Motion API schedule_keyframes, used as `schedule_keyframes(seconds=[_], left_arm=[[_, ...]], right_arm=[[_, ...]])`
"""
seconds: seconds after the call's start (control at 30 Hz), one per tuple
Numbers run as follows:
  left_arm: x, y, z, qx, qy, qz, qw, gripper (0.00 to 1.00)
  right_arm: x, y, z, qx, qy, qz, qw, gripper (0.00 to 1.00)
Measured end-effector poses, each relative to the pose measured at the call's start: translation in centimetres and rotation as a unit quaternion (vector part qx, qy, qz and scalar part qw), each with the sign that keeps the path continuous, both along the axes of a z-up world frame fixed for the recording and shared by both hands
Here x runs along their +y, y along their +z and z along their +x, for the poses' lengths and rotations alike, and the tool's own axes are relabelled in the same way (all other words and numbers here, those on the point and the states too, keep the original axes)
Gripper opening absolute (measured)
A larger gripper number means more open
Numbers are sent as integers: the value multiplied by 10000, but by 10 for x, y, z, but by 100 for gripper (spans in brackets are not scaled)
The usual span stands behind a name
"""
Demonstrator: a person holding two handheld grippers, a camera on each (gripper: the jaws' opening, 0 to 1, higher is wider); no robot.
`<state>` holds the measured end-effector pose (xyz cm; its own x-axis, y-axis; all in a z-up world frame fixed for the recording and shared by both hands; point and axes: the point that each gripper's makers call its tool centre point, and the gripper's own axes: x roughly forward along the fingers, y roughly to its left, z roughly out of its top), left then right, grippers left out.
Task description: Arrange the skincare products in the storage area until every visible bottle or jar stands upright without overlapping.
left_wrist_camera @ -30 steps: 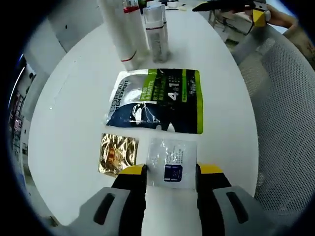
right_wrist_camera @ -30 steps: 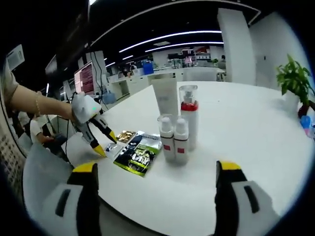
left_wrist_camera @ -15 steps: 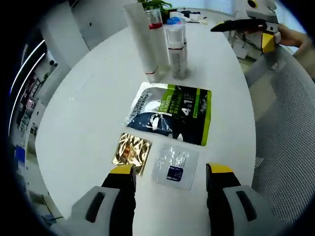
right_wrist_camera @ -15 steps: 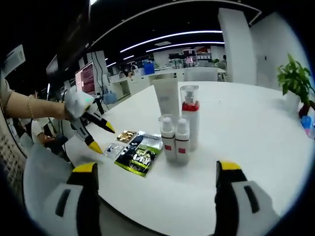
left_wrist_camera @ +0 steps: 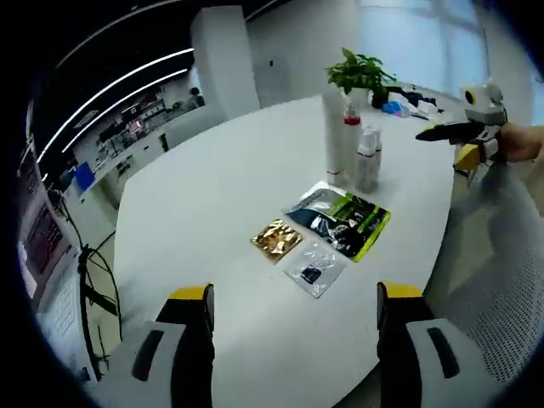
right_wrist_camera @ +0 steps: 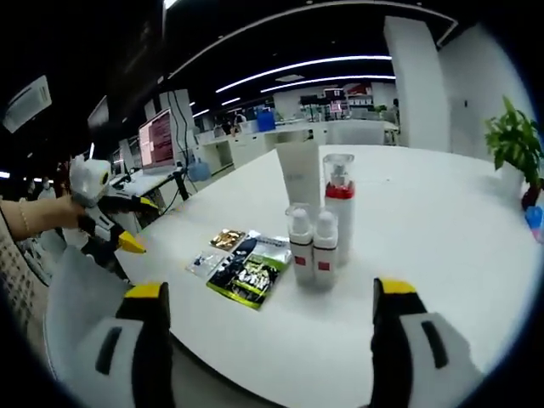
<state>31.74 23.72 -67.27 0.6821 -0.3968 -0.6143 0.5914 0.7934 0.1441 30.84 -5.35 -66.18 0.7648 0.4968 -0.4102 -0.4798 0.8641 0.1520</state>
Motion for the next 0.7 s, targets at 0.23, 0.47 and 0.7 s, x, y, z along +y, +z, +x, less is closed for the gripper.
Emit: schedule_keyframes(seconds=[0.23, 0.47, 0.7], left_arm=[[26, 36, -23, -509, 1315, -1346, 9808, 79], [30, 20, -30, -658, 1464, -1205, 9797, 92], [26, 8, -32, -630, 1456, -1270, 9791, 95]], right_arm=[[8, 0, -1, -114, 216, -102, 9996, 100], [6, 0, -2, -93, 195, -40, 9998, 100], [5, 2, -3, -164, 120, -83, 9998, 100]])
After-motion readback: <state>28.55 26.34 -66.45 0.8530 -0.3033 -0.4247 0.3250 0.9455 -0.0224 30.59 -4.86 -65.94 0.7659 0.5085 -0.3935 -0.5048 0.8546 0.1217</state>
